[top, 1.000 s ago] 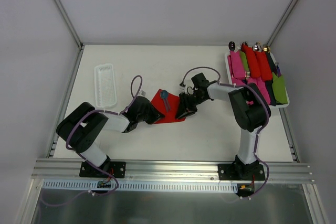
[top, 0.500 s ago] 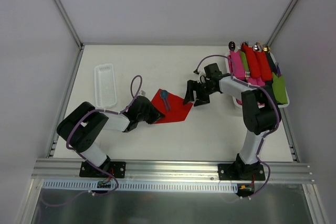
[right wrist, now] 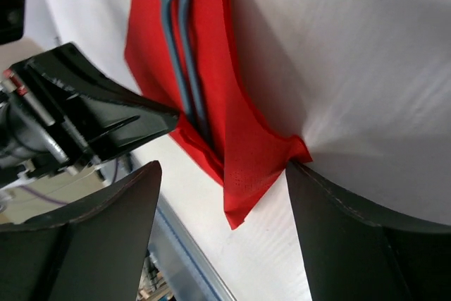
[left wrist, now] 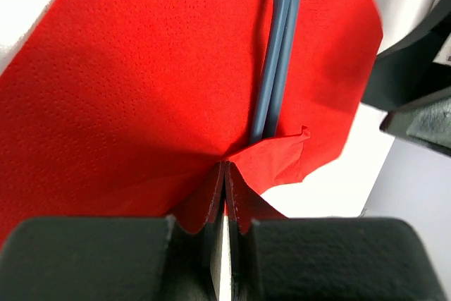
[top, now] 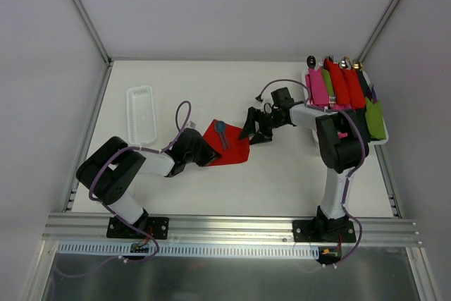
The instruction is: Place the utensils on the paper napkin and roll it up
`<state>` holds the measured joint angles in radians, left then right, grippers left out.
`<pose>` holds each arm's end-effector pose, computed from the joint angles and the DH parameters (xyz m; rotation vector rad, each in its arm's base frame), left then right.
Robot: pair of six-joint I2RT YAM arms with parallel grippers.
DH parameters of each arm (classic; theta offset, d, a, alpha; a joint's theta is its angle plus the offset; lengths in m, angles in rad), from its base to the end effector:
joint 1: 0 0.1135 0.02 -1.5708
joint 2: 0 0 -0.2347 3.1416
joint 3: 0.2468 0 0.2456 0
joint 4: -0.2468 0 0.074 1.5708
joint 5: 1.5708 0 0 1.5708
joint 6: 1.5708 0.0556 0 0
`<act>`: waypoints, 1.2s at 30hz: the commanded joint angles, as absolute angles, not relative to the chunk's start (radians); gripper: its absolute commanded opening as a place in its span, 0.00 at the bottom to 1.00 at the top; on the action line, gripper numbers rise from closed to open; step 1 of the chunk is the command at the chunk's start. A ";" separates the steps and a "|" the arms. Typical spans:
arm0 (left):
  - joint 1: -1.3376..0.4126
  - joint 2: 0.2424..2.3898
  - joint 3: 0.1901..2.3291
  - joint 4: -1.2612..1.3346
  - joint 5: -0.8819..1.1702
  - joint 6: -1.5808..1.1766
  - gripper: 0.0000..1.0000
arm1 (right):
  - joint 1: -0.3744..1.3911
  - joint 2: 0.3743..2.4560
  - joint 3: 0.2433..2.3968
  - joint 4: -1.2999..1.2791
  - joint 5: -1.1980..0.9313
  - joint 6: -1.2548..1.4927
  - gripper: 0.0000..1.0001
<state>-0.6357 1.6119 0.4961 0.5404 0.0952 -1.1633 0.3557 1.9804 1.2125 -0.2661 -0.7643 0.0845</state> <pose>0.2356 -0.1804 0.0901 -0.5594 2.3066 -1.0797 0.3474 0.1701 0.1084 -0.6249 2.4921 1.1549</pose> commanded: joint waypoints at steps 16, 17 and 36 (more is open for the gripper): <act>-0.643 1.628 0.489 0.463 0.054 -1.146 0.00 | 0.345 2.014 0.953 0.275 -0.940 0.492 0.74; -0.643 1.628 0.488 0.463 0.052 -1.146 0.00 | 0.345 2.017 0.948 0.276 -0.948 0.503 0.74; -0.643 1.617 0.479 0.466 0.043 -1.152 0.00 | 0.344 1.945 0.841 0.255 -0.891 0.508 0.73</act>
